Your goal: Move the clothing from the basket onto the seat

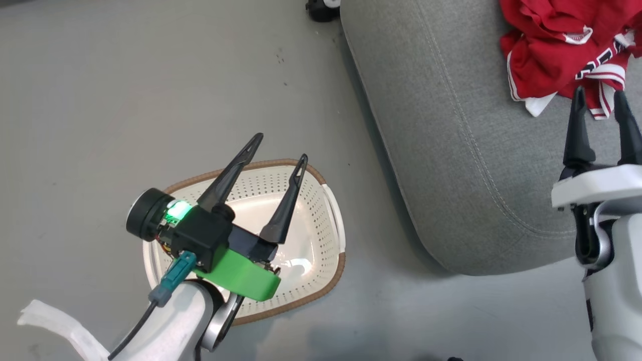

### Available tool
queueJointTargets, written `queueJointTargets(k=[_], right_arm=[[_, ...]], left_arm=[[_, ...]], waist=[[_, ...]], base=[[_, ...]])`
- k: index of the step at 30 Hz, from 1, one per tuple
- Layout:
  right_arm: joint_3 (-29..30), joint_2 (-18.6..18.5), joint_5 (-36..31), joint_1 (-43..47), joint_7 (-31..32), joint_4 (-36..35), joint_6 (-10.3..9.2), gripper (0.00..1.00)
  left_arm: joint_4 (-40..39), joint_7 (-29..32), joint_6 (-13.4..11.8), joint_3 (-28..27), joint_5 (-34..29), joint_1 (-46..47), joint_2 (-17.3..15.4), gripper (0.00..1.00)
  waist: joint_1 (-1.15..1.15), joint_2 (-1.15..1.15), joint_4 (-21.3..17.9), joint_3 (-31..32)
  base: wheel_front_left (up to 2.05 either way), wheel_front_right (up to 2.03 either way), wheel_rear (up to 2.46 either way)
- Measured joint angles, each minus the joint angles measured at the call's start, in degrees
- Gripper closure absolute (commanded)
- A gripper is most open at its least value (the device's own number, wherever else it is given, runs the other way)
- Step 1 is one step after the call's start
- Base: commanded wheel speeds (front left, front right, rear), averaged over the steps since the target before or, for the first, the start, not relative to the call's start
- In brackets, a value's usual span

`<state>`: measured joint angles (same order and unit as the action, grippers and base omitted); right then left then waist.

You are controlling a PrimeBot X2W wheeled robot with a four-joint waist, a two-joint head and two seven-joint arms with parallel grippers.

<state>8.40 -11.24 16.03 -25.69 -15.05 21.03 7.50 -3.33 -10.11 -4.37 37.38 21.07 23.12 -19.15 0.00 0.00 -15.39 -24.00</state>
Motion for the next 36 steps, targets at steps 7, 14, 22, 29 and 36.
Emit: queueJointTargets(k=[7,14,22,29,36], right_arm=[[-2.8,4.0,-3.5,7.2,0.4,-8.0,0.00,0.00],[-4.9,5.9,-5.4,13.6,1.9,-16.0,0.00,0.00],[-6.5,7.0,-7.5,19.4,4.5,-21.9,0.00,0.00],[-7.4,7.4,-8.2,23.5,6.4,-23.9,0.00,0.00],[-7.9,7.9,-8.6,27.2,7.3,-24.4,0.00,0.00]], left_arm=[[3.3,-3.7,-4.3,-5.8,2.1,-2.6,0.6,0.00],[5.5,-4.8,-6.0,-11.8,3.2,-5.8,1.9,0.00],[4.9,-4.9,-5.3,-19.9,1.8,-11.8,4.9,0.00],[5.6,-5.0,-2.3,-23.9,-0.8,-16.6,7.3,0.00],[7.6,-5.0,-0.3,-26.2,-3.0,-21.3,9.1,0.00]], waist=[[0.00,0.00,4.4,3.3],[0.00,0.00,9.2,6.0],[0.00,0.00,13.4,10.0],[0.00,0.00,15.4,13.9],[0.00,0.00,16.0,17.8]], base=[[0.00,0.00,0.00],[0.00,0.00,0.00],[0.00,0.00,0.00],[0.00,0.00,0.00],[0.00,0.00,0.00]])
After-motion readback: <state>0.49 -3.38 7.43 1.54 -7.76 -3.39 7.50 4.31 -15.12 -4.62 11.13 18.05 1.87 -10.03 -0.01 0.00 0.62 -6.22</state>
